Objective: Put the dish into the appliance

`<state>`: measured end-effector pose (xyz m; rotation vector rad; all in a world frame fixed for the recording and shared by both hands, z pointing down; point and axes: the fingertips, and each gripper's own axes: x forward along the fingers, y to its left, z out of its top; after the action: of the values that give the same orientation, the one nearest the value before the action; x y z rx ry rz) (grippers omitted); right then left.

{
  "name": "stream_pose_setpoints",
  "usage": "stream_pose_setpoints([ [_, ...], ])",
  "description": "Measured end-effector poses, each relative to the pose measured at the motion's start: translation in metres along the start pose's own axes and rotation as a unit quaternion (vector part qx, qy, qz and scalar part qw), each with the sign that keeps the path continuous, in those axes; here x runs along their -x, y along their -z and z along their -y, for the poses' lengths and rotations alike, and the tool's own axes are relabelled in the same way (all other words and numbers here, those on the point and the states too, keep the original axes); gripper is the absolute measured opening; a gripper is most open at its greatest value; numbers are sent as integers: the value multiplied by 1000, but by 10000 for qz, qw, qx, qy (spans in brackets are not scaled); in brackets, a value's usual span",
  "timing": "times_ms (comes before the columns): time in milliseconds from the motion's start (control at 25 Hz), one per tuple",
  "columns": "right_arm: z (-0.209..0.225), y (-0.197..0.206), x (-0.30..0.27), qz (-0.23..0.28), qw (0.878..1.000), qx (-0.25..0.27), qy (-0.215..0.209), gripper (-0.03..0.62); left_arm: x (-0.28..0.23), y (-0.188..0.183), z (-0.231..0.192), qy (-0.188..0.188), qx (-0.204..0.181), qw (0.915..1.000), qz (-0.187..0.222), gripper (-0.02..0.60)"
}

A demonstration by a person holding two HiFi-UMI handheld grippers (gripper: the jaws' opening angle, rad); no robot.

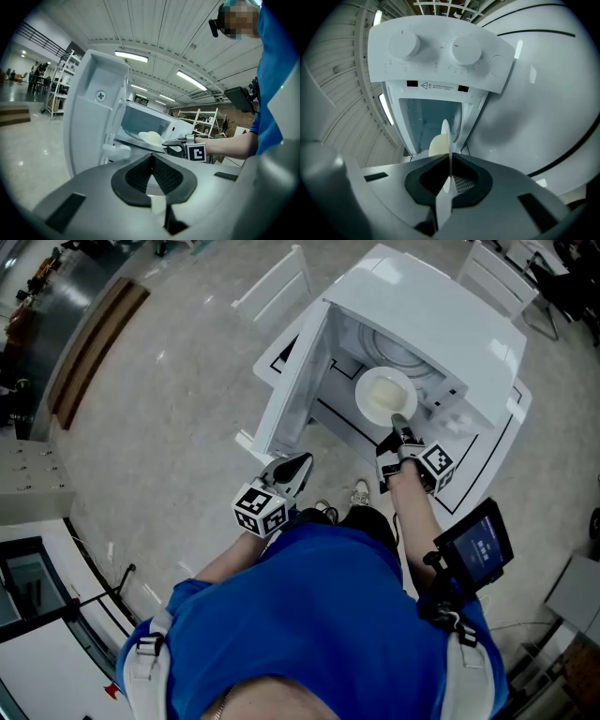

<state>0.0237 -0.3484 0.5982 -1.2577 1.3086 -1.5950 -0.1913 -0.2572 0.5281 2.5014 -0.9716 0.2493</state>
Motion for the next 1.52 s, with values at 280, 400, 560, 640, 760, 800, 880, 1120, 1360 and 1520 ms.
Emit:
stream_pose_setpoints([
  [280, 6, -13, -26, 62, 9999, -65, 93, 9, -16, 10, 8, 34, -15, 9998, -215, 6],
  [400, 10, -16, -31, 64, 9998, -104, 135, 9, -23, 14, 13, 59, -34, 9996, -283, 6],
  [560, 12, -18, -41, 72, 9998, -140, 150, 9, -37, 18, 17, 113, -95, 9992, -371, 6],
  [640, 13, -20, -44, 99, 9997, -170, 144, 9, -45, 21, 18, 145, -98, 9989, -427, 6],
  [760, 14, -23, -50, 143, 9996, -232, 121, 9, -56, 24, 19, 186, -104, 9985, -500, 6],
  [800, 14, -24, -52, 155, 9995, -252, 117, 9, -59, 24, 20, 199, -112, 9984, -522, 6],
  [880, 12, -26, -57, 180, 9993, -301, 110, 9, -65, 23, 21, 218, -126, 9982, -553, 6],
  [1120, 13, -34, -68, 281, 9987, -393, 182, 9, -77, 17, 20, 254, -189, 9977, -607, 6],
  [1360, 15, -39, -73, 468, 9975, -430, 297, 11, -81, 10, 20, 289, -293, 9973, -607, 6],
  [1520, 17, -43, -79, 547, 9971, -407, 347, 10, -85, 5, 19, 317, -343, 9971, -594, 6],
])
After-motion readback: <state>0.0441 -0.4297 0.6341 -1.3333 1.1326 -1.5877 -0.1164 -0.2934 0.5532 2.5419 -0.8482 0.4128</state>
